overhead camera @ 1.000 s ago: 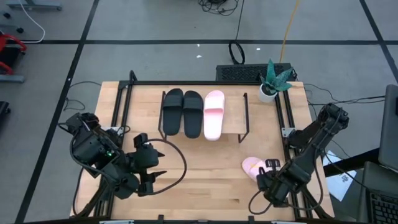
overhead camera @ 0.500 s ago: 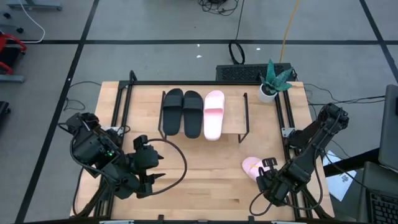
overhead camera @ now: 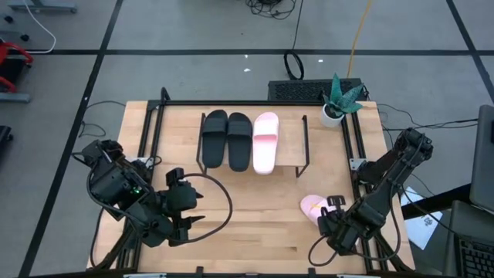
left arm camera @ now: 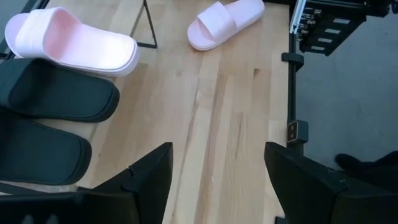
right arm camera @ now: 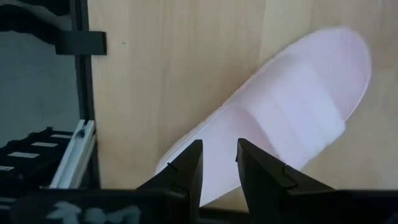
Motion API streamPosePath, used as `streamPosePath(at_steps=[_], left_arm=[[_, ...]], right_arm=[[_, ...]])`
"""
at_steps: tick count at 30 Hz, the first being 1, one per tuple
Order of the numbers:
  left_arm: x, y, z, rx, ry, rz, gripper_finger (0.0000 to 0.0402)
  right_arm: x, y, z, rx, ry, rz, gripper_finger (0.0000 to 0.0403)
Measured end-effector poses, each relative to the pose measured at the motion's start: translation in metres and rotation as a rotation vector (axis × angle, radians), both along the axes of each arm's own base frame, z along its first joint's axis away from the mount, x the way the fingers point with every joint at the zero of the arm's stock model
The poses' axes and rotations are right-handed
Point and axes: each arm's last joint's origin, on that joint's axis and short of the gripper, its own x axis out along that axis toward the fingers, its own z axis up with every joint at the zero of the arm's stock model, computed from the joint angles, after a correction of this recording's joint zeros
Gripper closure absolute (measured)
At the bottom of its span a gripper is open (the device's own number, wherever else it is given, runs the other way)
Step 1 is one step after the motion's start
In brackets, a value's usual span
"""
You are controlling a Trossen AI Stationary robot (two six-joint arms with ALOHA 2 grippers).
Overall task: Pick and place slides into the shelf
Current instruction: Put the pink slide next to the pink slide on the shelf
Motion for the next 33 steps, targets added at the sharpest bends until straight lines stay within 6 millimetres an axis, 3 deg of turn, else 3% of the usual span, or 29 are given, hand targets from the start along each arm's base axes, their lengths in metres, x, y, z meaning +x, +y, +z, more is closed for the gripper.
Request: streamPosePath(at_steps=[8, 19, 33], left_arm=[[0.000, 0.000, 0.000, 0.002, 0.001, -0.005, 0.0149], [0.000, 0.000, 0.000, -0.001, 0.009, -0.017, 0.0149], [0.000, 0.000, 0.000, -0.001, 0.008, -0.017, 0.0149]], right_arm=[[-0.006, 0.003, 0.000, -0.105, -0.109, 0.048, 0.0315], [-0.011, 0.001, -0.025, -0.093, -0.043, 0.032, 0.0314], [-0.012, -0.003, -0.027, -0.159, -0.061, 0.026, 0.0314]])
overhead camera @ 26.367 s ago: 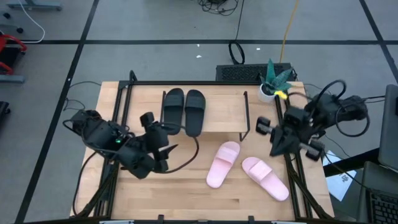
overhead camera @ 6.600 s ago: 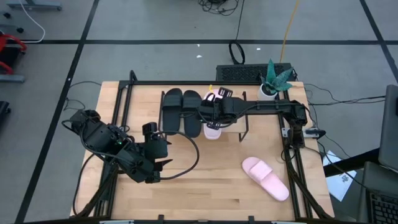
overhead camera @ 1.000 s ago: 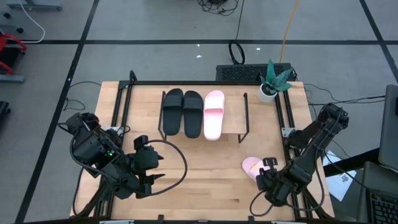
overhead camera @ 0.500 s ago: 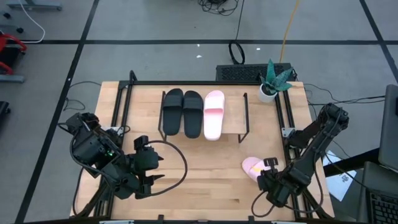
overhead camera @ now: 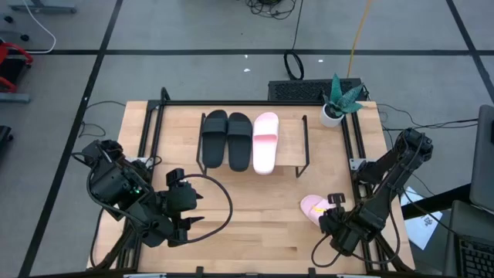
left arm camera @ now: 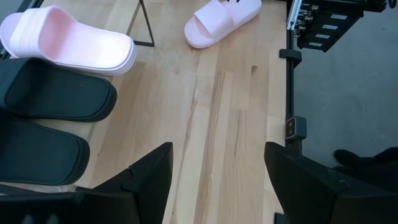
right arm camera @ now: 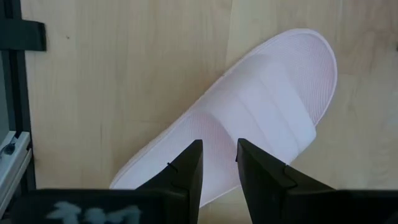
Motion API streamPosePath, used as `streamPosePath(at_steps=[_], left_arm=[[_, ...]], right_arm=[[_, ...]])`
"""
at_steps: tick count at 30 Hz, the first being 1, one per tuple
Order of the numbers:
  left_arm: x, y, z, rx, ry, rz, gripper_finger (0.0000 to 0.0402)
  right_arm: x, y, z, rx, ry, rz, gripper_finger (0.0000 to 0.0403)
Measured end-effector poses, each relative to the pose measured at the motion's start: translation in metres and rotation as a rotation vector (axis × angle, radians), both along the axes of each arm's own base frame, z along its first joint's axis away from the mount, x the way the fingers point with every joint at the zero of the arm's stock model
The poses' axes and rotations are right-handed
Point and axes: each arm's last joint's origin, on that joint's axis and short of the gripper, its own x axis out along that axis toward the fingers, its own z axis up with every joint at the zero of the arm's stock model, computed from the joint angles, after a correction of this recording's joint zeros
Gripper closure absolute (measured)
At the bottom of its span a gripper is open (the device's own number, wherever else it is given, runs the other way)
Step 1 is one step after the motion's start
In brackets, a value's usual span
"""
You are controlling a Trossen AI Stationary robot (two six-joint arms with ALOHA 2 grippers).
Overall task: Pick and place slides into the shelf
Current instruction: Put the pink slide next to the pink slide on the shelf
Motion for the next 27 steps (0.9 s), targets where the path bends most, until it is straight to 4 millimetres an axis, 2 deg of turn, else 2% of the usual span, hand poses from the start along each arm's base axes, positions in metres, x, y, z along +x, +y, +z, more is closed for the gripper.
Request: streamPosePath(at_steps=[11, 21, 27], left_arm=[[0.000, 0.000, 0.000, 0.000, 0.000, 0.000, 0.0149], [0.000, 0.000, 0.000, -0.005, -0.001, 0.006, 0.0149], [0.000, 0.000, 0.000, -0.005, -0.001, 0.007, 0.0149]], right_arm=[[-0.005, -0.007, -0.019, -0.059, 0.016, -0.020, 0.0314], [-0.005, 0.001, -0.020, 0.029, 0.021, -0.008, 0.0314], [-0.006, 0.001, -0.020, 0.017, 0.016, -0.008, 0.0314]])
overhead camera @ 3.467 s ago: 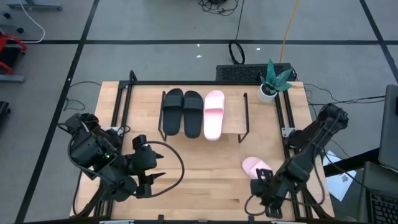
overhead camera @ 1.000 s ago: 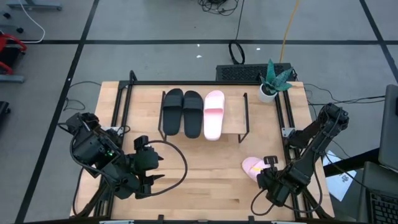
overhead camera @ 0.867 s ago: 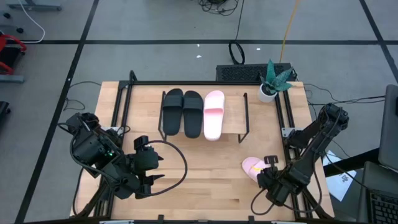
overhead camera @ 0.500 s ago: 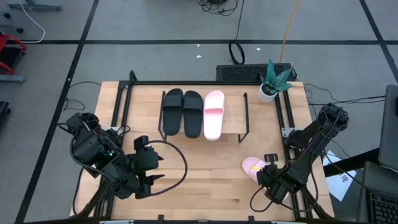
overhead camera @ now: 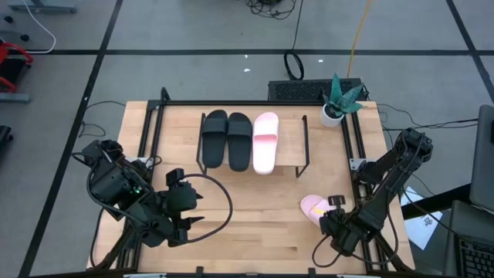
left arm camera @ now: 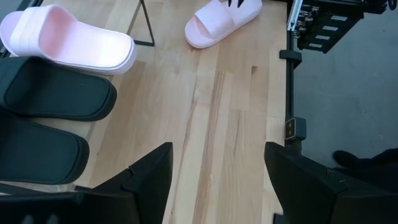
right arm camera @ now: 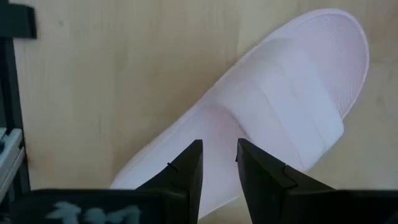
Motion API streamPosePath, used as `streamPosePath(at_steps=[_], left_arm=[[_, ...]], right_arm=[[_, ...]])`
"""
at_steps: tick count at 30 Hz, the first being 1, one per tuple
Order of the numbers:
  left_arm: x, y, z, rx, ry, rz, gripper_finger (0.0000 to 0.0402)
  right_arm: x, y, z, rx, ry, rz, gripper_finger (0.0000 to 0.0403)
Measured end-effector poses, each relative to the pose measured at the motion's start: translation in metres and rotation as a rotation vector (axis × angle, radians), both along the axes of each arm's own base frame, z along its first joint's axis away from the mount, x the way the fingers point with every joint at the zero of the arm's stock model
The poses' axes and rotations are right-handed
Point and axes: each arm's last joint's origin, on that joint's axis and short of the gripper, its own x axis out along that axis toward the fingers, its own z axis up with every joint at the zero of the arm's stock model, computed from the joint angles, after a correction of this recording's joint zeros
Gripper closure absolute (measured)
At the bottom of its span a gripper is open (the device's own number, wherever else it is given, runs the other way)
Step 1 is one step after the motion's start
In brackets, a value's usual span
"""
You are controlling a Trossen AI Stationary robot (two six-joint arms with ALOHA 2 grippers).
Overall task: Pick and place slides into the shelf
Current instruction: Put the pink slide next to the pink slide on the shelf
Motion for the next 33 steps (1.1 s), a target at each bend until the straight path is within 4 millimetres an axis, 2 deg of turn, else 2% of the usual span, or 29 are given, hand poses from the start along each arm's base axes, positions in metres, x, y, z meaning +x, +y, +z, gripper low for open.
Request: streamPosePath(at_steps=[30, 33], left_arm=[[0.0000, 0.0000, 0.0000, 0.004, 0.000, -0.003, 0.0149], [0.0000, 0.0000, 0.0000, 0.004, 0.000, -0.004, 0.0149]], right_arm=[[-0.0008, -0.0039, 0.0001, -0.058, -0.017, -0.003, 0.0314], [-0.0023, -0.0059, -0.0049, -0.069, -0.008, -0.012, 0.0314]])
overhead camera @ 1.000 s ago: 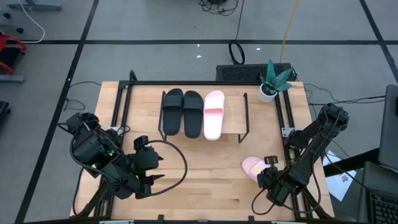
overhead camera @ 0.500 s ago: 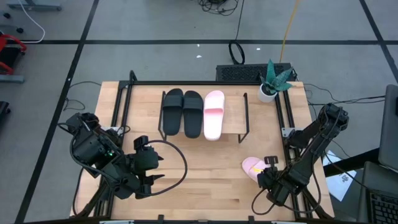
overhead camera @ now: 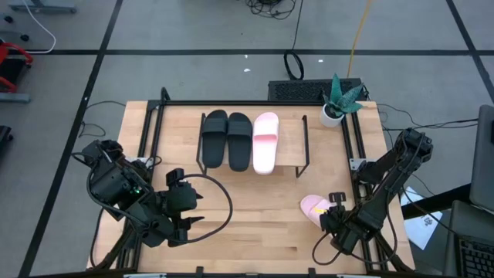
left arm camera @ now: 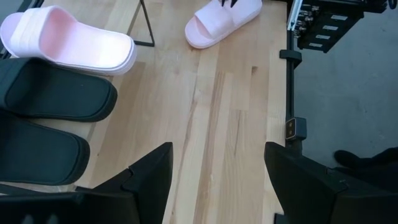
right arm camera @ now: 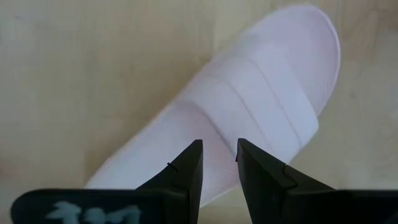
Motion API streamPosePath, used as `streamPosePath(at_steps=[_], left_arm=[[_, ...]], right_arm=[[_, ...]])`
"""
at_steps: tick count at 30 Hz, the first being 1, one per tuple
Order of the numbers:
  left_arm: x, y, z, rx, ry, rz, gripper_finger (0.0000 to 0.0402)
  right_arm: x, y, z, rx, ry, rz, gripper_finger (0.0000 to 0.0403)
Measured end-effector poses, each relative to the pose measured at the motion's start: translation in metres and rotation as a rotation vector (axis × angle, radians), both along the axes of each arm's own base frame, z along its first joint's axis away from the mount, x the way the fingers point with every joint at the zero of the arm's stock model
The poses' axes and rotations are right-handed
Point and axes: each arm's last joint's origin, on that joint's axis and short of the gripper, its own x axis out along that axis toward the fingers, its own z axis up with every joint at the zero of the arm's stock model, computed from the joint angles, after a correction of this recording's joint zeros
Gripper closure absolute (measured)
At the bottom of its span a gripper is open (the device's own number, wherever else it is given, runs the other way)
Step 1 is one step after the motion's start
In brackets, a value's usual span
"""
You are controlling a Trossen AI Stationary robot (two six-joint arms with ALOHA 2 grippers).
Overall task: Pick and place slides into the shelf
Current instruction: Put the pink slide next to the pink slide on the shelf
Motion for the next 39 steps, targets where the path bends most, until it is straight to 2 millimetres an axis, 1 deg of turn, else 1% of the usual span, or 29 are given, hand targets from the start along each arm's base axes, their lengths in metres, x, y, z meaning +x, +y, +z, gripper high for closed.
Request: streamPosePath(at_steps=[6, 18, 28, 34, 39], left_arm=[[0.000, 0.000, 0.000, -0.001, 0.000, 0.001, 0.0149], [0.000, 0.000, 0.000, -0.005, -0.001, 0.007, 0.0149], [0.000, 0.000, 0.000, -0.009, -0.001, 0.011, 0.0149], [0.000, 0.000, 0.000, -0.009, -0.001, 0.011, 0.0149], [0.000, 0.000, 0.000, -0.009, -0.001, 0.011, 0.0149]], right_arm=[[-0.004, -0.005, -0.012, -0.023, 0.015, -0.041, 0.0314], [-0.002, -0.007, -0.012, -0.079, -0.043, -0.012, 0.0314], [0.002, 0.000, -0.014, -0.002, -0.064, -0.007, 0.0314], [0.001, -0.002, -0.017, -0.056, -0.054, -0.011, 0.0314], [0.003, 0.000, -0.026, -0.103, -0.042, -0.003, 0.0314]])
